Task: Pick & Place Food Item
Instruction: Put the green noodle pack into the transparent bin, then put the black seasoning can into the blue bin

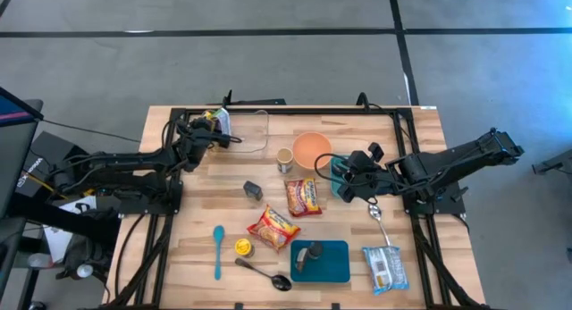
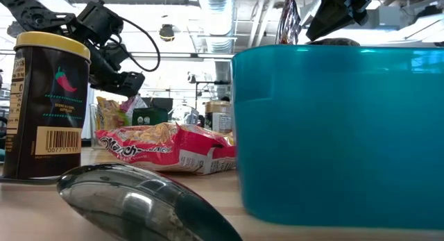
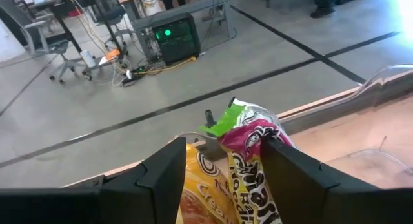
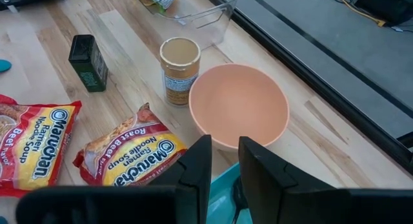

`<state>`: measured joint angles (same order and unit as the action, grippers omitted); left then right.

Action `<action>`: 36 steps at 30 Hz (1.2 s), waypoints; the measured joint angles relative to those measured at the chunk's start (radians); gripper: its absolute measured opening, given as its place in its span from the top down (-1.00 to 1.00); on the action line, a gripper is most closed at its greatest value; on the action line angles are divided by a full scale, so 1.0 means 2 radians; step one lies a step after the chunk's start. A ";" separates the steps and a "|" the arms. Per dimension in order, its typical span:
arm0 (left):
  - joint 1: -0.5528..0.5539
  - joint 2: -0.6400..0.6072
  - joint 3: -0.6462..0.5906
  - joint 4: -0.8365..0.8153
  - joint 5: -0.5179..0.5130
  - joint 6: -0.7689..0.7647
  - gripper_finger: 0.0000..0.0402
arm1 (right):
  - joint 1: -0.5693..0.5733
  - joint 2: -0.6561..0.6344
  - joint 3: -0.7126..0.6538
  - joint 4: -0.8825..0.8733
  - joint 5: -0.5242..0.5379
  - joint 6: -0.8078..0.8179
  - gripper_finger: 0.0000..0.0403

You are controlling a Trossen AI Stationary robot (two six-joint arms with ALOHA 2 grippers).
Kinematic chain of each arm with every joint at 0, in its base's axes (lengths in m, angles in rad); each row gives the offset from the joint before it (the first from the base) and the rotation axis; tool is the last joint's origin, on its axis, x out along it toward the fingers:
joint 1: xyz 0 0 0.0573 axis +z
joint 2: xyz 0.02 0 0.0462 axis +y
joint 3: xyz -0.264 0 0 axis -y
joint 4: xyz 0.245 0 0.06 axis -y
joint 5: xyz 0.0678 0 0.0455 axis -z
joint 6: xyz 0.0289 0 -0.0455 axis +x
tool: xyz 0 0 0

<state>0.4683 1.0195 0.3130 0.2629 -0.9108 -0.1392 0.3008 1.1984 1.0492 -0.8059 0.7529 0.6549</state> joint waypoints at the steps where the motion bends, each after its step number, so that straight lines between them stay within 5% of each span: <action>1: 0.000 0.000 0.000 0.000 0.000 0.000 0.02 | 0.000 0.000 0.000 0.000 -0.001 0.000 0.64; 18: 0.000 -0.116 0.000 -0.079 0.032 -0.057 -0.01 | 0.000 0.000 0.000 0.000 -0.003 0.000 0.64; 24: 0.000 -0.142 0.000 -0.075 0.103 -0.079 0.01 | 0.000 0.000 0.000 0.000 -0.003 0.000 0.64; 33: 0.007 -0.143 0.000 -0.051 0.136 -0.062 0.10 | 0.000 0.000 0.000 0.002 -0.003 0.000 0.64; 36: 0.015 -0.143 0.000 -0.019 0.193 -0.034 0.13 | 0.000 0.000 0.000 0.002 -0.003 0.000 0.64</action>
<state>0.4976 0.7334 0.3138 0.2257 -0.5245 -0.2062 0.3008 1.1984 1.0492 -0.8028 0.7466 0.6552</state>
